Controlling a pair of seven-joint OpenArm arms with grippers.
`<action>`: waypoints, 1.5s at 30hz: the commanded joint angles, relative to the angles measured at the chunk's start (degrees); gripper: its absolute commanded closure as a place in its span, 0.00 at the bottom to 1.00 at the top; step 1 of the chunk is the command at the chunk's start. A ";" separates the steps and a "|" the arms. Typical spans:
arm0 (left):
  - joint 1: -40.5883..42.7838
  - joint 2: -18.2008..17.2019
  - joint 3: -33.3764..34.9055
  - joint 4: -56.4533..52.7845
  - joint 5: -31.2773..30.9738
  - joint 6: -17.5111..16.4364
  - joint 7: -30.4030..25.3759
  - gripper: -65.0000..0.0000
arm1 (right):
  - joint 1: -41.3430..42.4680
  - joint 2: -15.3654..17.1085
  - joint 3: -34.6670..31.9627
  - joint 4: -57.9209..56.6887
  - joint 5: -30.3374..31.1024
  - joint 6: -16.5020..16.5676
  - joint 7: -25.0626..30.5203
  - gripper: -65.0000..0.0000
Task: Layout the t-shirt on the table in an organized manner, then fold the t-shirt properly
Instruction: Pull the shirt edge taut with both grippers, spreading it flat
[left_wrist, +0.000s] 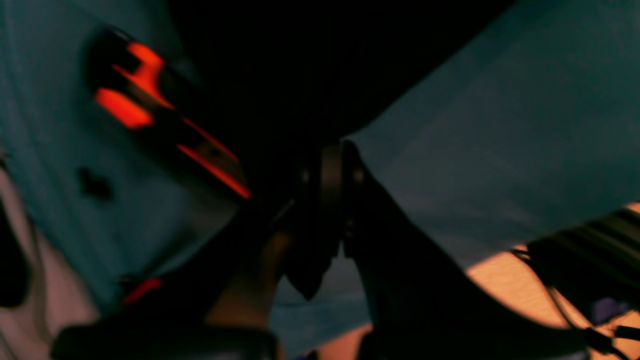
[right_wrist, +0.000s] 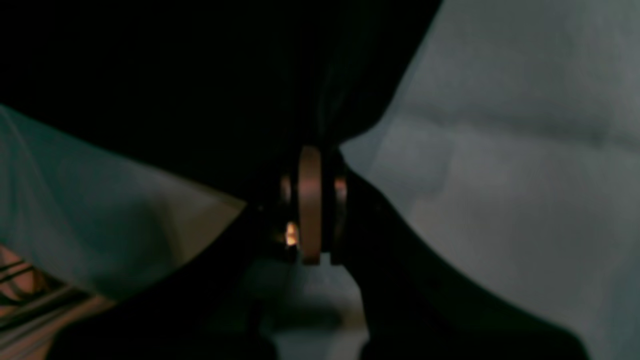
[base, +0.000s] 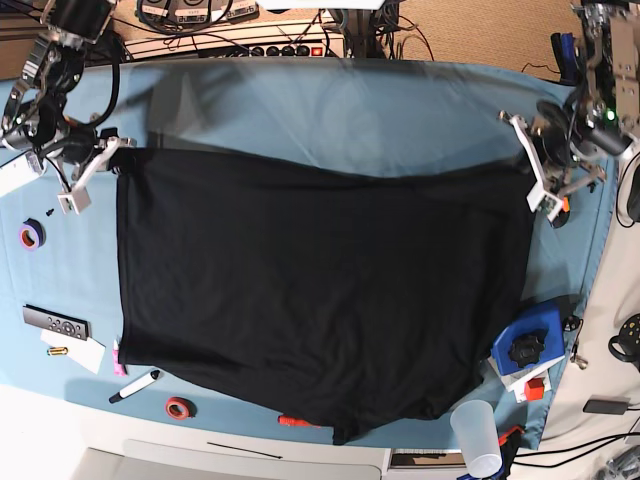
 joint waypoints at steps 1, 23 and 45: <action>1.09 0.13 -1.29 1.79 -0.15 0.00 -0.42 1.00 | -0.28 1.44 1.60 1.53 0.46 0.00 0.66 1.00; 18.34 7.69 -12.20 13.55 2.75 1.70 0.20 1.00 | -8.90 1.31 12.37 2.01 2.21 5.25 0.20 1.00; 14.23 7.69 -12.04 15.17 2.60 1.46 -7.13 1.00 | -8.90 1.31 12.33 1.86 2.16 5.27 0.37 1.00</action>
